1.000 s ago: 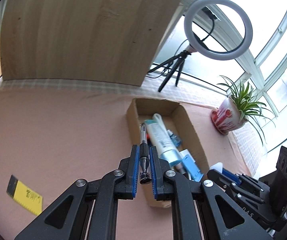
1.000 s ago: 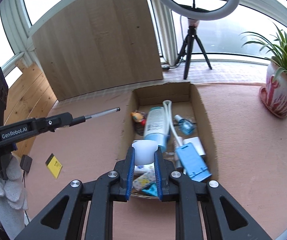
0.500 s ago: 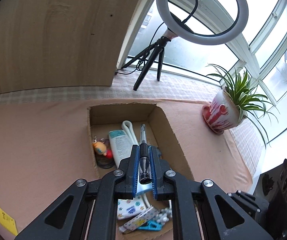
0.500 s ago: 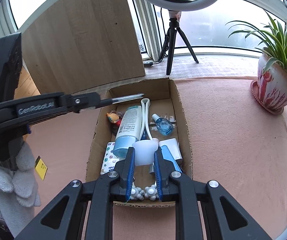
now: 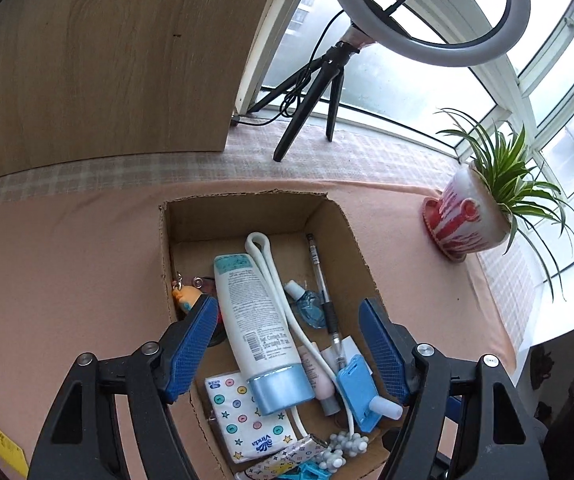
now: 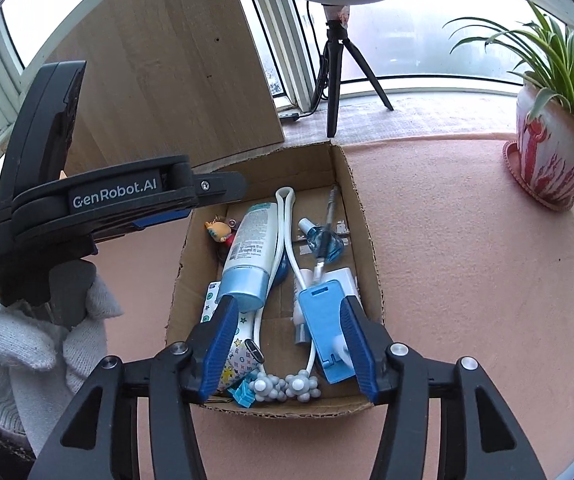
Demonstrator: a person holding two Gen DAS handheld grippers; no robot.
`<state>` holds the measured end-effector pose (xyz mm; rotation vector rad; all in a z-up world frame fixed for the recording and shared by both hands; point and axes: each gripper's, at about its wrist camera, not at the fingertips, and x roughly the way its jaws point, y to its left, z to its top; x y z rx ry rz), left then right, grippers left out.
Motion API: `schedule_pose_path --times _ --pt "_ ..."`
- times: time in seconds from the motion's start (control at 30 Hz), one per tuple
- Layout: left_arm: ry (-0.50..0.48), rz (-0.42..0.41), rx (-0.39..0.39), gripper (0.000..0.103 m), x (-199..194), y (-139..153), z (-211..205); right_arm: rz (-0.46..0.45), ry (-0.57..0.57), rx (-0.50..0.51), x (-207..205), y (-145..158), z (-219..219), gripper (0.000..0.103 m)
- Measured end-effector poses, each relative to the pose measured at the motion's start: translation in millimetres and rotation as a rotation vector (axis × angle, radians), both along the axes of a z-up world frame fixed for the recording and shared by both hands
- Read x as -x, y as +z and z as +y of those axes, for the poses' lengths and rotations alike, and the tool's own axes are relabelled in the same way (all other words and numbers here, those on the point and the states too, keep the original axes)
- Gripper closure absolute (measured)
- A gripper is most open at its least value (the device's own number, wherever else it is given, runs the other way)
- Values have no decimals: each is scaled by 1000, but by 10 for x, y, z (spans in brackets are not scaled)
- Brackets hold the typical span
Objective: Organize objects
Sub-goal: 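Carry the pen into the box with the left gripper while the right drops the eraser there, then move both open tools back toward the yellow notebook card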
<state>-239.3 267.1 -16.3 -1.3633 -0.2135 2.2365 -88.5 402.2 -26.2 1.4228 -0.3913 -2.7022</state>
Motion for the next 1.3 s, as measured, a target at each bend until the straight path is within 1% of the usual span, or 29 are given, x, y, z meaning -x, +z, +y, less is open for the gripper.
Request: schedule_pose_path --times 0.2,0.43,0.77,0.93,1.03,1.17,1.3 --pt "16 13 39 27 -86 29 -124 0 -6 23 -41 16 -21 54" --pt "33 68 86 27 -311 189 -359 3 -3 44 -90 40 -132 53" --pt "95 153 143 26 -643 474 -927 4 45 62 -99 66 -505 53" --pt "138 146 141 24 -770 498 -1317 9 100 62 -40 92 -799 53" --pt "176 124 134 24 -838 456 -1598 8 145 65 -7 92 -1002 53" --pt "240 76 119 23 -936 314 -2033 0 199 57 52 72 -1269 53" --pt "323 11 109 23 -1070 88 -2533 -20 261 67 119 26 -1519 53"
